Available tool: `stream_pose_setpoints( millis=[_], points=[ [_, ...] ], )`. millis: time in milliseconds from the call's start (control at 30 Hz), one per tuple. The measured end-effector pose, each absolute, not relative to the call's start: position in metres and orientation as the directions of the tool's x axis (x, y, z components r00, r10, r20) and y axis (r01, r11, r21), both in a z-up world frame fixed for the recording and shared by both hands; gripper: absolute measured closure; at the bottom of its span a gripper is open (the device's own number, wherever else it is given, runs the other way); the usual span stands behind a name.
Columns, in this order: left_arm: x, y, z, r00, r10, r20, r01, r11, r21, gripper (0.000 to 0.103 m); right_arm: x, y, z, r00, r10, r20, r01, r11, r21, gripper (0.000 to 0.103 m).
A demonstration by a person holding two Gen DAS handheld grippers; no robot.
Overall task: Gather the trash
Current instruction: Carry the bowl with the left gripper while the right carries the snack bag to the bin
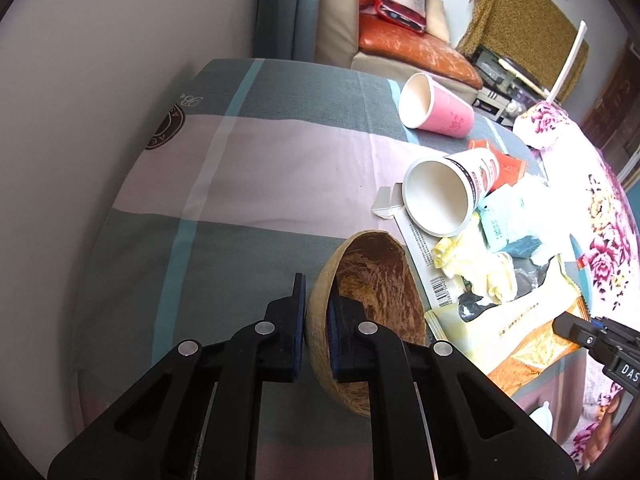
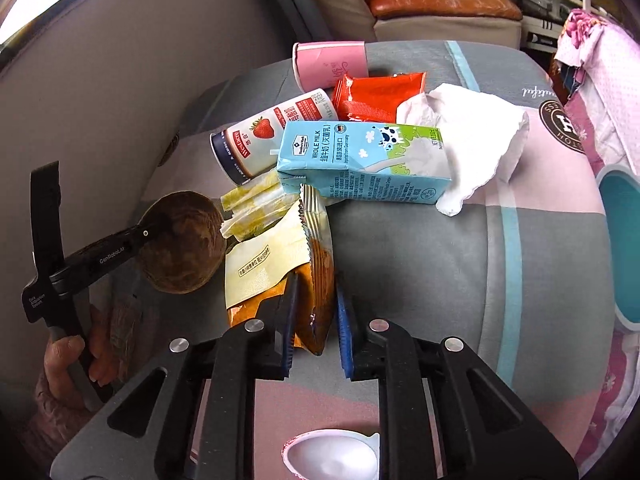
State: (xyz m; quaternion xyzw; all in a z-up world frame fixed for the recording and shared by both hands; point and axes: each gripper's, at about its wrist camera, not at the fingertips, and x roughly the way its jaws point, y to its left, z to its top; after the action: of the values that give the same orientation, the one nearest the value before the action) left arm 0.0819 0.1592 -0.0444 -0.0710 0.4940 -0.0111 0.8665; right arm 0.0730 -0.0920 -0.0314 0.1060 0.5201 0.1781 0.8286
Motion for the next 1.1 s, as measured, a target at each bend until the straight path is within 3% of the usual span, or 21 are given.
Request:
stream_pose_setpoints(
  millis=[533, 833, 1100],
  points=[
    [0.063, 0.101, 0.023, 0.59, -0.139, -0.795, 0.064, 0.99, -0.125, 0.093, 0.054, -0.168, -0.001, 0.54, 0.384, -0.749, -0.087, 0.91, 0.404, 0.088],
    [0.083, 0.003, 0.029, 0.559, -0.218, -0.8, 0.232, 0.967, -0.102, 0.093, 0.044, -0.242, 0.006, 0.631, 0.322, -0.706, 0.035, 0.897, 0.441, 0.088],
    [0.111, -0.112, 0.013, 0.476, -0.29, -0.831, 0.383, 0.918, -0.101, 0.093, 0.03, -0.338, 0.0, 0.703, 0.181, -0.687, 0.205, 0.874, 0.441, 0.088]
  ],
)
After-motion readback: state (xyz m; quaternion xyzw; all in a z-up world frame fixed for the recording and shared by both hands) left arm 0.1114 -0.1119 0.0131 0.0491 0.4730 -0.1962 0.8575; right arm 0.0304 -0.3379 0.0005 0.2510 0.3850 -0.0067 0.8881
